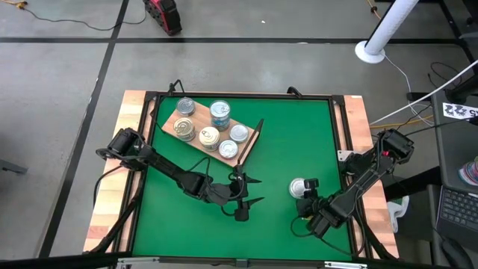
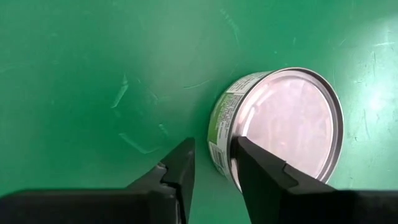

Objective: Stack canned seafood by type on shelf
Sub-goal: Stack the green tuna can on top of the green tuna

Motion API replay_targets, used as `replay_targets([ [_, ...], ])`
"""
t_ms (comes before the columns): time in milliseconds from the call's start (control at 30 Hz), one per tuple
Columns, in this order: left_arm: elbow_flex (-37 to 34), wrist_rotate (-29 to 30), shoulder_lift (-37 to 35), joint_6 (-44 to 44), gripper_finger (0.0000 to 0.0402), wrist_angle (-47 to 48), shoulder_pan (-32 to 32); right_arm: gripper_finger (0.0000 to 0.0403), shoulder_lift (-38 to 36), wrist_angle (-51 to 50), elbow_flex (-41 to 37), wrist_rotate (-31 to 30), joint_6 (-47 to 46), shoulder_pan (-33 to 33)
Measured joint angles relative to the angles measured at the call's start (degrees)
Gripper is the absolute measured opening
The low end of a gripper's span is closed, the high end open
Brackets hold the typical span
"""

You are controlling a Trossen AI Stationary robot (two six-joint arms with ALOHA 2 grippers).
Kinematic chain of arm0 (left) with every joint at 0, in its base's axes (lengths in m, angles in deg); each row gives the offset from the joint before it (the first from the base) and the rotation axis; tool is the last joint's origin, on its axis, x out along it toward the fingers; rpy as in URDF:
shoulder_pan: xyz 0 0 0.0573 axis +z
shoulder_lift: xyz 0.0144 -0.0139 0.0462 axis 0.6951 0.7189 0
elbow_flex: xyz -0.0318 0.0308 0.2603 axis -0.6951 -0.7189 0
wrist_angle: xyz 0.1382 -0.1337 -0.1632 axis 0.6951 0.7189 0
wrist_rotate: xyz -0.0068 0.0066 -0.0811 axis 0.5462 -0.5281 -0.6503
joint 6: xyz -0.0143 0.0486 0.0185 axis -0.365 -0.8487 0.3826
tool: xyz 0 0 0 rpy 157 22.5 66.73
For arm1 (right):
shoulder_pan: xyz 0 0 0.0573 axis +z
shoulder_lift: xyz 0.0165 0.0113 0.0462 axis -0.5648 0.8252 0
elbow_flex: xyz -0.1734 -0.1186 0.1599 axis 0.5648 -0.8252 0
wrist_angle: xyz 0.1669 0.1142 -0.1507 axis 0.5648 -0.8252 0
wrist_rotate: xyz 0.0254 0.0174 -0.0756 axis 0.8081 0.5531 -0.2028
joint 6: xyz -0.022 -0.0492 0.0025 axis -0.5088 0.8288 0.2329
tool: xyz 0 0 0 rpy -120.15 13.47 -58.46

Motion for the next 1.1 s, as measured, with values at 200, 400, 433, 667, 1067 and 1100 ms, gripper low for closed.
replay_targets([
  [200,0.0,0.0,0.0,0.0,0.0263,0.0,0.0,0.0088,0.0,-0.2,0.0,-0.5,0.0,0.0],
  [400,0.0,0.0,0.0,0.0,0.0263,0.0,0.0,0.0037,0.0,-0.2,0.0,-1.5,0.0,0.0],
  [433,0.0,0.0,0.0,0.0,0.0263,0.0,0.0,0.0029,0.0,-0.2,0.0,-1.6,0.0,-0.2],
  [667,0.0,0.0,0.0,0.0,0.0263,-0.1,0.0,0.0007,0.0,0.4,0.1,-1.4,0.4,-2.5],
  [1067,0.0,-3.3,0.0,-2.7,0.0262,-0.9,-0.2,0.0001,0.0,6.6,0.0,-1.5,0.6,-3.8],
  [1100,0.0,-3.8,0.0,-3.4,0.0262,-0.9,-0.3,0.0001,0.0,7.5,0.0,-1.4,0.7,-3.8],
])
